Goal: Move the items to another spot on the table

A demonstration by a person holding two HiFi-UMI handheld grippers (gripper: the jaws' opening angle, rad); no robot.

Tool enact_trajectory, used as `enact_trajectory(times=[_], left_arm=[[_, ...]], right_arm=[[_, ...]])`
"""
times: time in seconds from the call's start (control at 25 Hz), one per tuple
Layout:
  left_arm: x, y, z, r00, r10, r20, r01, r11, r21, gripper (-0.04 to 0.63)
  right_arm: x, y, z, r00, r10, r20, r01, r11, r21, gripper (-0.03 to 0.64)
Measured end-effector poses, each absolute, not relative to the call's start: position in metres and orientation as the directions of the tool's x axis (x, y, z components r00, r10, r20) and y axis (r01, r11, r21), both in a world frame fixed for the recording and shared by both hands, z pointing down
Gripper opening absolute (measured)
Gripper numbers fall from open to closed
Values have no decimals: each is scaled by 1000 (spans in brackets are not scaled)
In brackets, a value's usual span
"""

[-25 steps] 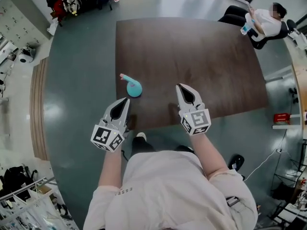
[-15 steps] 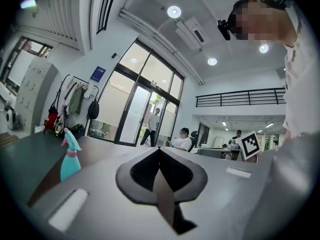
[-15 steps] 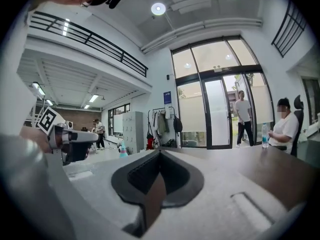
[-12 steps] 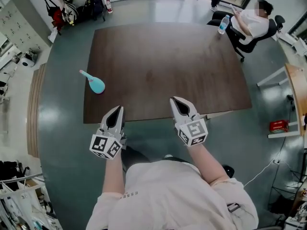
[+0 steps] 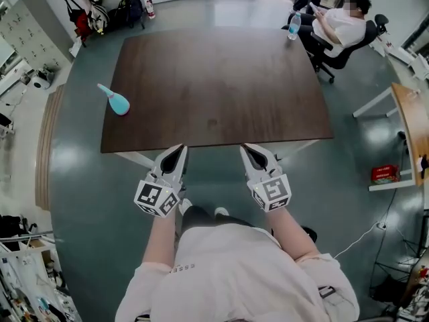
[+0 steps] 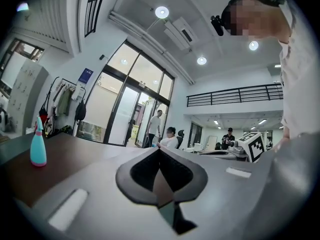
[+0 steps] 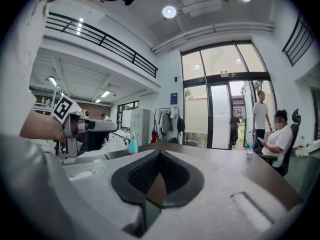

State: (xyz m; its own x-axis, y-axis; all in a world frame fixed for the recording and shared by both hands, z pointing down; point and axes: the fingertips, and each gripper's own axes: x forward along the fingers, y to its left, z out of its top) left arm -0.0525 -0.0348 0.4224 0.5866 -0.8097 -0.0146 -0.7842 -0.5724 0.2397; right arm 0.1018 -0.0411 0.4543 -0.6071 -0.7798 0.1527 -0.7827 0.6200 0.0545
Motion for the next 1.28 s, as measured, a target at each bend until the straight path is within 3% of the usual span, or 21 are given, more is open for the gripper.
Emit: enact_trajectory(times=[0.56,1.28], left_arm=[[22,21,421,599,-801,-18,-785,-591,183,8],[9,33,420,603,-798,-11,-787,-596,161,8]], right_arm=[[154,14,461,-612,-778,142,-787,616,-15,-9],[144,13,451,-629,-772,89,-776,630,-19,-9]])
